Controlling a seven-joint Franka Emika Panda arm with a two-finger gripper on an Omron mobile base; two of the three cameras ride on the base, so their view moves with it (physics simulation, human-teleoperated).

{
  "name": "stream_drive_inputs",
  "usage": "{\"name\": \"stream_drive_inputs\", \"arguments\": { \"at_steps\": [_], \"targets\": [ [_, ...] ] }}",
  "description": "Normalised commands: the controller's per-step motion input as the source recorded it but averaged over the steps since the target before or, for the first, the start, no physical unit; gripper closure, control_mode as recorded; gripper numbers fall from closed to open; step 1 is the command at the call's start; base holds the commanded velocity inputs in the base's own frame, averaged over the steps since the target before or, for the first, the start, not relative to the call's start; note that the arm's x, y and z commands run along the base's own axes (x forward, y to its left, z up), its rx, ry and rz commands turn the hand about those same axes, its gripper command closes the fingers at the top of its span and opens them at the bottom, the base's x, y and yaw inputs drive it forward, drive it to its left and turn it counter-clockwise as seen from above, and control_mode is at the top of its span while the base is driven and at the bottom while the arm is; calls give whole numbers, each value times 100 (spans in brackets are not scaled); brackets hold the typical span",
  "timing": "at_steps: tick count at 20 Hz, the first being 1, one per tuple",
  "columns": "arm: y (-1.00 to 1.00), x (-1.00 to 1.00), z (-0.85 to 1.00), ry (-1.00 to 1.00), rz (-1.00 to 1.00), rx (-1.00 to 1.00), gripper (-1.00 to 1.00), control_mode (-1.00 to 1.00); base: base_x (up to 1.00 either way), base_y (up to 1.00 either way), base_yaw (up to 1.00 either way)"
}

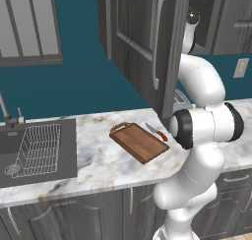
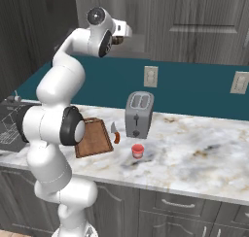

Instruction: Pick the bread, place it on the cutting board, pick the jam, place it on the counter, and close the cabinet.

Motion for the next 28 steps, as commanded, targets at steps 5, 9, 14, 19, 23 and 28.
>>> {"name": "stream_drive_inputs", "arguments": {
  "at_steps": [5,9,14,19,23,28],
  "targets": [
    [0,0,-18,0,0,0,100,-100,0,0,0],
    [0,0,-5,0,0,0,100,-100,0,0,0],
    [0,0,0,0,0,0,100,-100,0,0,0],
    [0,0,0,-4,0,0,100,-100,0,0,0],
    [0,-3,2,-3,0,0,100,-100,0,0,0],
    [0,-18,13,0,0,0,100,-100,0,0,0]
  ]
}}
